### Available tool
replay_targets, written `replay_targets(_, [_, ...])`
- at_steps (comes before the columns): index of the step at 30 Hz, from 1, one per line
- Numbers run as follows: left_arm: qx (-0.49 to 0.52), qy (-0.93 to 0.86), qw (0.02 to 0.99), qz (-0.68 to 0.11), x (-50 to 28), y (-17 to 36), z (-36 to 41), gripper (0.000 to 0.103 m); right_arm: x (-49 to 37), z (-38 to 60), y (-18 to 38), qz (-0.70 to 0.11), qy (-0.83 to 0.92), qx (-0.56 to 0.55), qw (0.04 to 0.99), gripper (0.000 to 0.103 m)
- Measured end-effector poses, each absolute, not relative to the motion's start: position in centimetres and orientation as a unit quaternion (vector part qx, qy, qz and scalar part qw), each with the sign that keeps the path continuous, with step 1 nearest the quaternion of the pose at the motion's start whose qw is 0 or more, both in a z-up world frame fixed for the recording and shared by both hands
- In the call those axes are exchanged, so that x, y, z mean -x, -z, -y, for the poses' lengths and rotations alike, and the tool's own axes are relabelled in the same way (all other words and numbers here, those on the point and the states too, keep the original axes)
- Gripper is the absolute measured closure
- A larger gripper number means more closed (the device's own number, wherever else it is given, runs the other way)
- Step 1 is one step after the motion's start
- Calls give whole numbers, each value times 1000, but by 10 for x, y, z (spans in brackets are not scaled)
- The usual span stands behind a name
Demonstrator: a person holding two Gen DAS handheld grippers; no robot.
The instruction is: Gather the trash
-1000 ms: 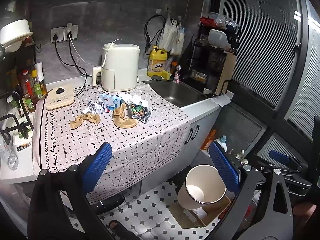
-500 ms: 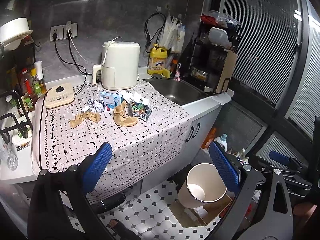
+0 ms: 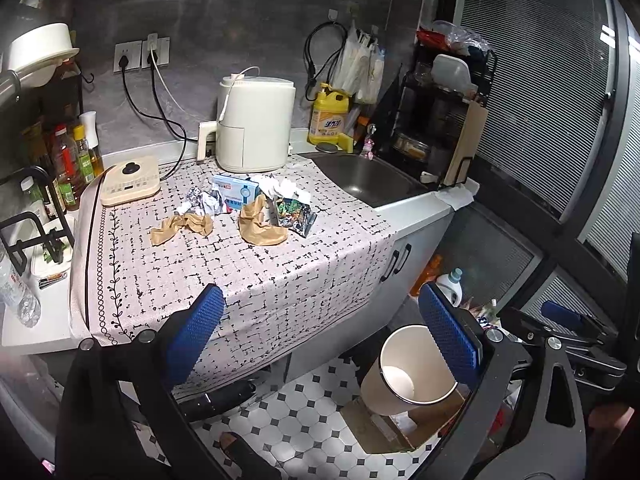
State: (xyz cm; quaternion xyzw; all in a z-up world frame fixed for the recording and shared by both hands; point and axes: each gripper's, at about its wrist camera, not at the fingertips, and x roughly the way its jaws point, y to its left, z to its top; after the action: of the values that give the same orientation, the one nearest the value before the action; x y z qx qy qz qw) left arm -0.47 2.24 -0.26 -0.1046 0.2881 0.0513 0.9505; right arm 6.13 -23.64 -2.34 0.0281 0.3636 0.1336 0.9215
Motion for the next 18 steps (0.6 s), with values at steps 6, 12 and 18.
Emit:
replay_targets(6, [105,-58,951,-286,8,4,-20,6,-64,235,25,-365,-134,-24,921,8])
replay_targets(12, [110,-59,949,-288,6,7,-23,6,-67,236,23,-364,-129,-15,922,8])
replay_targets(18, [107,-55,949,-291,-2,5,-20,6,-72,238,23,-365,-127,-17,922,8])
